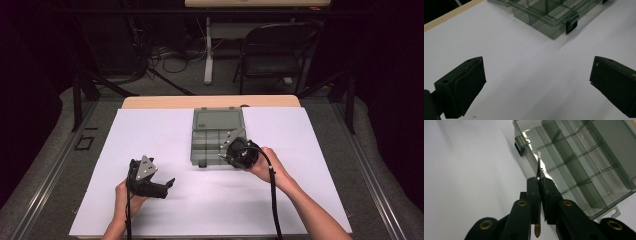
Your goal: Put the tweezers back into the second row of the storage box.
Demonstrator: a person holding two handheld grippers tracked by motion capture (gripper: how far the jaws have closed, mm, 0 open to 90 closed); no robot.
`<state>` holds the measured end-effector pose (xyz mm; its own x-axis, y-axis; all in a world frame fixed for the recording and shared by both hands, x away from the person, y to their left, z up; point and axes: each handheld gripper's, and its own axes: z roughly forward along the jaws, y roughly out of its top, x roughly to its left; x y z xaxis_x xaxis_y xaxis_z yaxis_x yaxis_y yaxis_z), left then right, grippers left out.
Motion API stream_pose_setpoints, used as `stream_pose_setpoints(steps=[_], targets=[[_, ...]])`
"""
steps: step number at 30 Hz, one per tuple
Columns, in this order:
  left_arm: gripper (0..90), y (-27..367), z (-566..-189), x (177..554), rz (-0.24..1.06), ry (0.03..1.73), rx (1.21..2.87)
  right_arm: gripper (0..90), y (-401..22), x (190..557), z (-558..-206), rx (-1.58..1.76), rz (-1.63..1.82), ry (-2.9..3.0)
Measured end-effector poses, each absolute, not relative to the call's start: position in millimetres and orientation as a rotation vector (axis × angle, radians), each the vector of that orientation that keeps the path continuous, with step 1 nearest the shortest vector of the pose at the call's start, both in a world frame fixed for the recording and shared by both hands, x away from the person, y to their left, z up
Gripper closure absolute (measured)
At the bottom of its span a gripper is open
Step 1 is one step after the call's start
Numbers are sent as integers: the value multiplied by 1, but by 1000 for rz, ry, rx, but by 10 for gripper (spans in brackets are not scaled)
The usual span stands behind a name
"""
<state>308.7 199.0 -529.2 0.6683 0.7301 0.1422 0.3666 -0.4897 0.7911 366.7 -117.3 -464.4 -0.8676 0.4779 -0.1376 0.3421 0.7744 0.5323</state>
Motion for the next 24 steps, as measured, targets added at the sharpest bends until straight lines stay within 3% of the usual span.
stream_pose_setpoints(steps=[24], targets=[[2,200,-529,309,606,845,2116,857,-113,390,-456,529,682,2693]])
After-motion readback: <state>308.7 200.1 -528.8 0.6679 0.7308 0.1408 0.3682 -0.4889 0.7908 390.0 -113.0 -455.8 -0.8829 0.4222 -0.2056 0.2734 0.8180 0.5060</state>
